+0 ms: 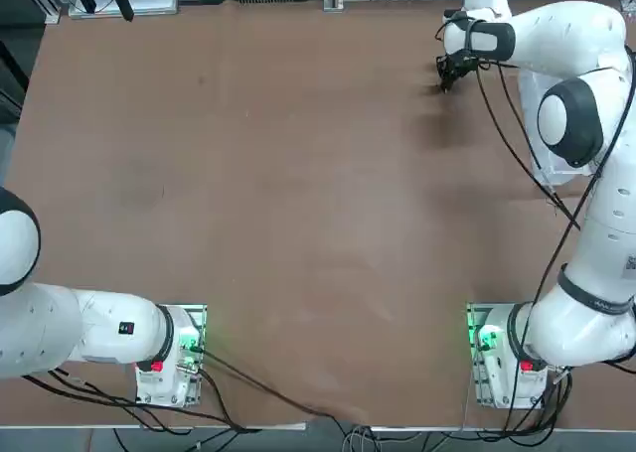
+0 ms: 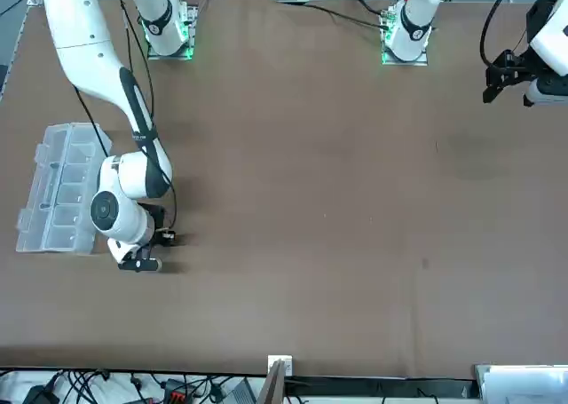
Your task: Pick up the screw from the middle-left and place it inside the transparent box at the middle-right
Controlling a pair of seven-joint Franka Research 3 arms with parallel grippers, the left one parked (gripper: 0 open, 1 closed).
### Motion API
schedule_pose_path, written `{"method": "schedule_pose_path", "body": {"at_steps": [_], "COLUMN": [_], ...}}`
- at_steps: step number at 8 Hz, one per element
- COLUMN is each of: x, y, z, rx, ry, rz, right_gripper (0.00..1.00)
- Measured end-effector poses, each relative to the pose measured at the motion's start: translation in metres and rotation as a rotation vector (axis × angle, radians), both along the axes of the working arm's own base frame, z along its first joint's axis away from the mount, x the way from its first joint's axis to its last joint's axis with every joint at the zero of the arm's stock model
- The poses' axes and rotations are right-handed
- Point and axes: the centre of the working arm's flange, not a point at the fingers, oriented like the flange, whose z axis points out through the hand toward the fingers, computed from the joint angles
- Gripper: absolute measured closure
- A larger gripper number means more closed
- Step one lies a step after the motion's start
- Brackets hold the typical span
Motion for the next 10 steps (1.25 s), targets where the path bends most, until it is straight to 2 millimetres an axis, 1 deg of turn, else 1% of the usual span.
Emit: {"method": "schedule_pose_path", "body": {"at_steps": [2, 3, 4, 5, 7, 8, 9, 10], "x": [0.002, 0.004, 0.007, 0.009, 0.004, -0.003, -0.012, -0.022], "y": [0.0, -0.003, -0.017, -0.043, -0.118, -0.154, -0.185, -0.212], "z": [0.004, 0.012, 0.028, 0.049, 0.098, 0.122, 0.143, 0.158], "rx": [0.001, 0.0, -0.005, -0.009, -0.004, 0.002, 0.01, 0.017], "ry": [-0.008, -0.016, -0.012, 0.001, 0.039, 0.053, 0.067, 0.082], "rz": [0.0, -0.004, 0.003, 0.028, 0.082, 0.108, 0.125, 0.129], "right_gripper": [0.95, 0.95, 0.95, 0.95, 0.95, 0.95, 0.95, 0.95]}}
